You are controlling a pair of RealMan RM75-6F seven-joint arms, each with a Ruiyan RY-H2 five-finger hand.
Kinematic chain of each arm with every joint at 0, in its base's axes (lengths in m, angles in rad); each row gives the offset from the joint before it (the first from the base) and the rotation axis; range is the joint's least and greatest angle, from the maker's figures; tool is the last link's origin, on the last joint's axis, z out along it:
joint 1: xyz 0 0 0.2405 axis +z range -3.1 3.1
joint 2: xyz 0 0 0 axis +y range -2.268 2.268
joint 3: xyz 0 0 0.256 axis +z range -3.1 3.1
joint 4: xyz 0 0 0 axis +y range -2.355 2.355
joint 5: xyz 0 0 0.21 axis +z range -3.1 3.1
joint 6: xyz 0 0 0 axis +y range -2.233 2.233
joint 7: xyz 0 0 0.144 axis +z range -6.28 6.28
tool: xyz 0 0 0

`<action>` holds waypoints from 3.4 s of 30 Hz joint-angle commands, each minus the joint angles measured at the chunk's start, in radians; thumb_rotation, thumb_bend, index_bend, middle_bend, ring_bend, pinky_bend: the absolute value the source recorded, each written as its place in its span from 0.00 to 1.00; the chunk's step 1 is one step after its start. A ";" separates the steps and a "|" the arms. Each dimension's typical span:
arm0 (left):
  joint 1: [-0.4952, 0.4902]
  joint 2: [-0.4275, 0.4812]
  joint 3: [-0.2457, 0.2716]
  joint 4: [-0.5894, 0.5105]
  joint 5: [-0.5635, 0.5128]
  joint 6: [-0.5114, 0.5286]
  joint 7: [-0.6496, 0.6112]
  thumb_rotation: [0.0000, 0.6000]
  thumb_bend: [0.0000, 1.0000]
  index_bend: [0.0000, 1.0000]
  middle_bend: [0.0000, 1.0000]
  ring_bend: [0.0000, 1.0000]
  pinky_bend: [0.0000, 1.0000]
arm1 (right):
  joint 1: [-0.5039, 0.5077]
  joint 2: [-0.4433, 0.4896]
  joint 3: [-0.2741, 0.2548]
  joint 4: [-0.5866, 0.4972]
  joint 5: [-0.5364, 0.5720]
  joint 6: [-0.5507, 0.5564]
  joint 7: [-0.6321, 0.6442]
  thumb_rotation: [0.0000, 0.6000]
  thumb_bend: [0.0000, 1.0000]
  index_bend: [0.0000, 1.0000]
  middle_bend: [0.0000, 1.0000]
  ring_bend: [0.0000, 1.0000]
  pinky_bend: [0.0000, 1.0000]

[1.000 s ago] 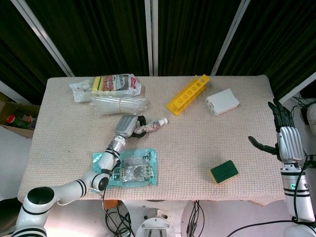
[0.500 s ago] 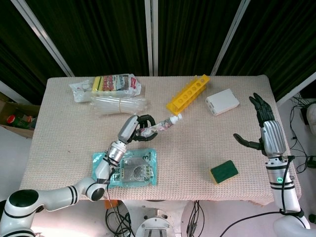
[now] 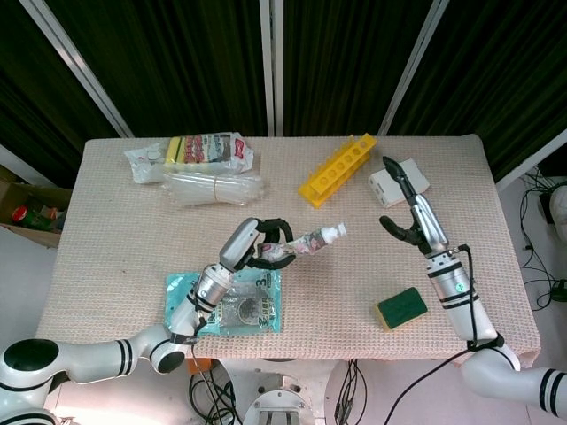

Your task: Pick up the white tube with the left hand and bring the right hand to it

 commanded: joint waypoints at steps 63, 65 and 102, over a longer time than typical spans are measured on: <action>-0.002 0.067 -0.027 -0.097 -0.091 -0.054 0.039 1.00 0.45 0.78 0.88 0.74 0.82 | 0.265 -0.325 0.013 0.050 0.203 -0.119 -0.337 0.23 0.00 0.00 0.00 0.00 0.00; 0.000 0.072 -0.026 -0.105 -0.087 -0.054 0.026 1.00 0.45 0.78 0.88 0.74 0.82 | 0.263 -0.330 0.013 0.052 0.199 -0.115 -0.334 0.23 0.00 0.00 0.00 0.00 0.00; 0.033 0.089 0.091 0.224 -0.123 -0.122 0.350 0.80 0.03 0.07 0.00 0.03 0.14 | -0.101 -0.047 -0.052 0.025 -0.014 0.230 -0.077 0.20 0.00 0.00 0.00 0.00 0.00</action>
